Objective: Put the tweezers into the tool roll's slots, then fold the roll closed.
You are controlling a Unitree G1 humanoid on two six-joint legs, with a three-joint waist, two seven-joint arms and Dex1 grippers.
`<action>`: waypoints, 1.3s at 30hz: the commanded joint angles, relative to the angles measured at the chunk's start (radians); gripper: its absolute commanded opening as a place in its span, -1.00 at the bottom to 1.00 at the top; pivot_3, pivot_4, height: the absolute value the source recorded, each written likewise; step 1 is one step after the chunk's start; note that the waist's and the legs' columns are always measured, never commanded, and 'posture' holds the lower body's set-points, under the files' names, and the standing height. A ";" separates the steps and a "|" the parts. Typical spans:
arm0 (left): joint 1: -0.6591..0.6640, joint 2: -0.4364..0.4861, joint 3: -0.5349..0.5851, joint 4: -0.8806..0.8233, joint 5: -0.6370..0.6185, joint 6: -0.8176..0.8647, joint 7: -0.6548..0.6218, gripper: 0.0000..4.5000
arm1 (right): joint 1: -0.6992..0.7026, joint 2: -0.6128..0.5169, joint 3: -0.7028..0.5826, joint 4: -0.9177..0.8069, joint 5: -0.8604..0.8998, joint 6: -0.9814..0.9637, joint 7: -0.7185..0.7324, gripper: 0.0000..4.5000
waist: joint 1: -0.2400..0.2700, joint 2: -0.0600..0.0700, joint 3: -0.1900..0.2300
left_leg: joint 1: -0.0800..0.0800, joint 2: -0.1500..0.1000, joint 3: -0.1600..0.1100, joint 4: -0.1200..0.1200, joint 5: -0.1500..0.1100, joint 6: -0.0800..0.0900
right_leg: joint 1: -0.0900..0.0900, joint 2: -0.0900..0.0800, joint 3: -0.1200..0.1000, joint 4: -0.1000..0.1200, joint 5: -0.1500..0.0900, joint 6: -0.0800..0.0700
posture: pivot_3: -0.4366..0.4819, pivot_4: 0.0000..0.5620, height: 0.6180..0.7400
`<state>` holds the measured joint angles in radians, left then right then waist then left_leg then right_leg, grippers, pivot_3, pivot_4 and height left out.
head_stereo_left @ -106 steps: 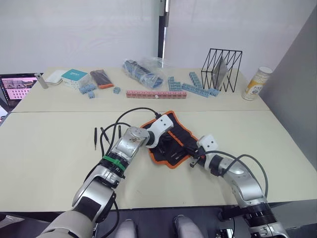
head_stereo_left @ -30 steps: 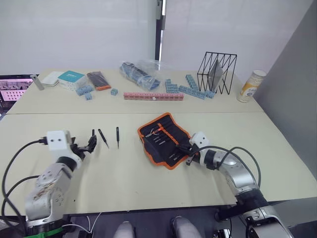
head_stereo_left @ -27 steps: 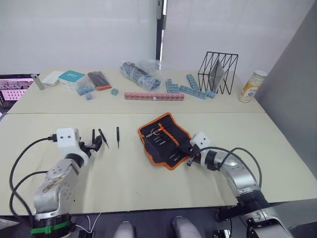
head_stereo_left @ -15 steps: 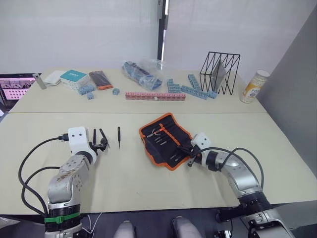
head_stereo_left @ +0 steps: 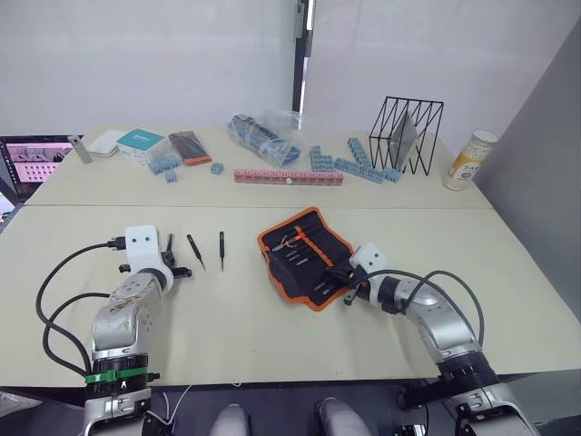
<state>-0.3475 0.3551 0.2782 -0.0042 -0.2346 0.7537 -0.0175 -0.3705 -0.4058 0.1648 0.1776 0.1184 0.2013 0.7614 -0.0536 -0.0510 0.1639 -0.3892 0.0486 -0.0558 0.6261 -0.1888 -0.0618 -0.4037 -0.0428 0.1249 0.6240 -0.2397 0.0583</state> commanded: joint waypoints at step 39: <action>-0.467 0.119 -0.526 -0.075 -0.140 0.244 -0.720 -0.98 | 0.059 -0.007 -0.093 -0.181 0.056 0.122 -0.119 -1.00 | 0.005 0.007 0.011 | -0.021 -0.001 -0.001 0.000 0.002 0.004 | -0.019 0.000 0.000 0.001 0.005 0.011 | -0.05 -0.47 0.95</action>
<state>-0.7843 0.4754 -0.2439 -0.0636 -0.3578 0.9754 -0.7209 -0.3165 -0.4093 0.1035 0.0276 0.1676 0.3080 0.6597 -0.0481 -0.0440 0.1752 -0.4109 0.0477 -0.0571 0.6258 -0.1863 -0.0575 -0.4233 -0.0424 0.1253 0.6253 -0.2343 0.0691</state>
